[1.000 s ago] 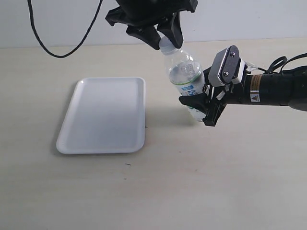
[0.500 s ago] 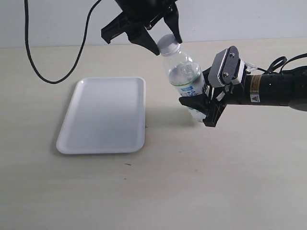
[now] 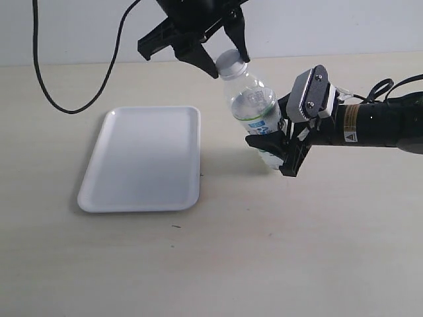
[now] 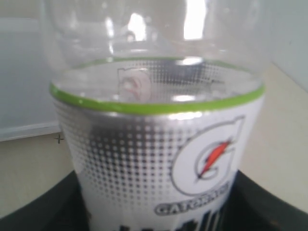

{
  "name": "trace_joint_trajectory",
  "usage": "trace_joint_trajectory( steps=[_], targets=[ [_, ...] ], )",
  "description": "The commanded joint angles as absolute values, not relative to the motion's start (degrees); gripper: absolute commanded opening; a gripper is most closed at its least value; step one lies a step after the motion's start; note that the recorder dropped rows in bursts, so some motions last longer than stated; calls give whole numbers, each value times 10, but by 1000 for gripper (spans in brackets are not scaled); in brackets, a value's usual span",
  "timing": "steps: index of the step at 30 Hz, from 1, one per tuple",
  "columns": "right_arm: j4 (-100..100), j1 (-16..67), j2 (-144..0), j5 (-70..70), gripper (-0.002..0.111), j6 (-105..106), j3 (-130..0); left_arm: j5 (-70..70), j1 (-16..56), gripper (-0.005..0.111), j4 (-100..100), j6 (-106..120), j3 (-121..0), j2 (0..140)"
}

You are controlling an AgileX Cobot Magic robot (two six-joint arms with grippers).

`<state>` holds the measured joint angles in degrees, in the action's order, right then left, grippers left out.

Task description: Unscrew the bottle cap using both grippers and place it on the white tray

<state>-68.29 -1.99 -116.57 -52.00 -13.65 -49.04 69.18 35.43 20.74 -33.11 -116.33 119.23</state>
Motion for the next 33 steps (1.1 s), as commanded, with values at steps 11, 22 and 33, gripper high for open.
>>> trace_joint_trajectory(
  steps=[11,22,33],
  targets=[
    [-666,-20,-1161,-554,0,-153,-490,676,354,80,213,7,-1167,1195],
    [-666,-20,-1161,-554,0,-153,-490,671,354,61,240,199,-1167,1186],
    [-666,-20,-1161,-554,0,-153,-490,699,354,61,228,320,-1167,1186]
  ],
)
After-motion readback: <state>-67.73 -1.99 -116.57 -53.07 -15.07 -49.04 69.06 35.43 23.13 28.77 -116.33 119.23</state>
